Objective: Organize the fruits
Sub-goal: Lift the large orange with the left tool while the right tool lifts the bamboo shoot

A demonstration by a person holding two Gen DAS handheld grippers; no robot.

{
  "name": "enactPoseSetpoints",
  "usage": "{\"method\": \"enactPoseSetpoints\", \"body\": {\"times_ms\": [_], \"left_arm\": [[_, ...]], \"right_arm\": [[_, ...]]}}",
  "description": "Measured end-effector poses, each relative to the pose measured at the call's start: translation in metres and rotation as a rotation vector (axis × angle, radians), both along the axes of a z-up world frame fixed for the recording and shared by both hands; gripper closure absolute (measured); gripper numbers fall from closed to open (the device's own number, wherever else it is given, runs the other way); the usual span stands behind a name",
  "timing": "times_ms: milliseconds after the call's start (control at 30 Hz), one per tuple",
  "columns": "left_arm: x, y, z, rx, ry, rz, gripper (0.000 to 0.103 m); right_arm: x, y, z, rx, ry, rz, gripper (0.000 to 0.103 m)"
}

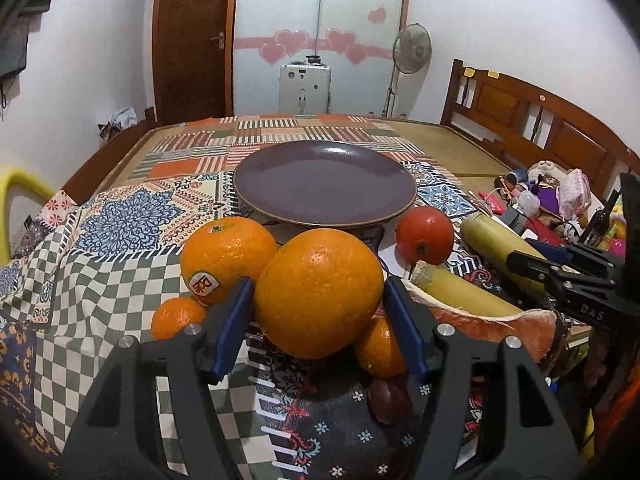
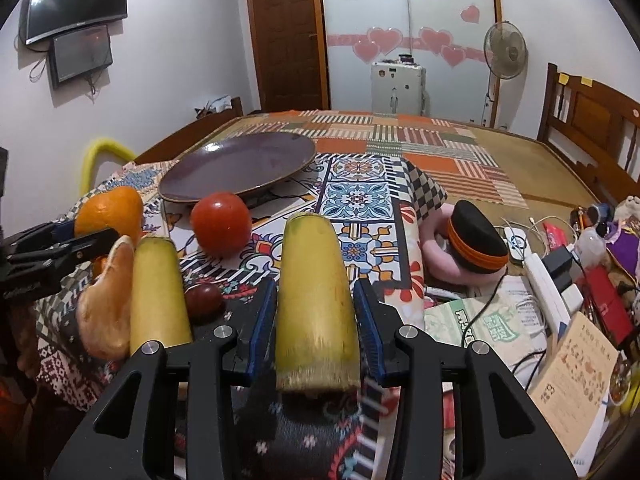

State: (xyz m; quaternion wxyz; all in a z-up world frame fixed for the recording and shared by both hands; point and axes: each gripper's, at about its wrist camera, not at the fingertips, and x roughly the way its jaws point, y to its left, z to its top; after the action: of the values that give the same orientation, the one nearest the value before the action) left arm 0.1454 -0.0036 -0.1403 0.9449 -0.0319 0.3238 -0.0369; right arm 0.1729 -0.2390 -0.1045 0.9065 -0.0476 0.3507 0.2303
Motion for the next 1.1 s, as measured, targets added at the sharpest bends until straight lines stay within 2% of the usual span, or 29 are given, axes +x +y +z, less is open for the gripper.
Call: {"method": "enactPoseSetpoints", "body": {"times_ms": [167,467,733,933,1100], "left_arm": [[0.001,0.002,0.000,0.000,-0.004,-0.012,0.038],[0.004,0.003,0.003,-0.028,0.009,-0.036,0.039],[-0.002,0.005,0.026,-0.013,-0.043,-0.026,0.039],[-0.005,0.015,0.045,-0.036,-0.074,-0.016,0.039],[-0.003,0.022,0.061,-0.017,-0.103,-0.001,0.039]], "right_arm": [[0.010,0.006,-0.009,-0.025,0.042,0.014,0.066],[0.015,0.005,-0.008,-0.003,0.037,0.009,0.067],[0.007,0.003,0.016,0.039,-0.018,-0.004,0.067],[0.004,0.006,0.035,0.071,-0.066,0.004,0.067],[0.003,0.014,0.049,0.085,-0.107,0.019,0.067]]}}
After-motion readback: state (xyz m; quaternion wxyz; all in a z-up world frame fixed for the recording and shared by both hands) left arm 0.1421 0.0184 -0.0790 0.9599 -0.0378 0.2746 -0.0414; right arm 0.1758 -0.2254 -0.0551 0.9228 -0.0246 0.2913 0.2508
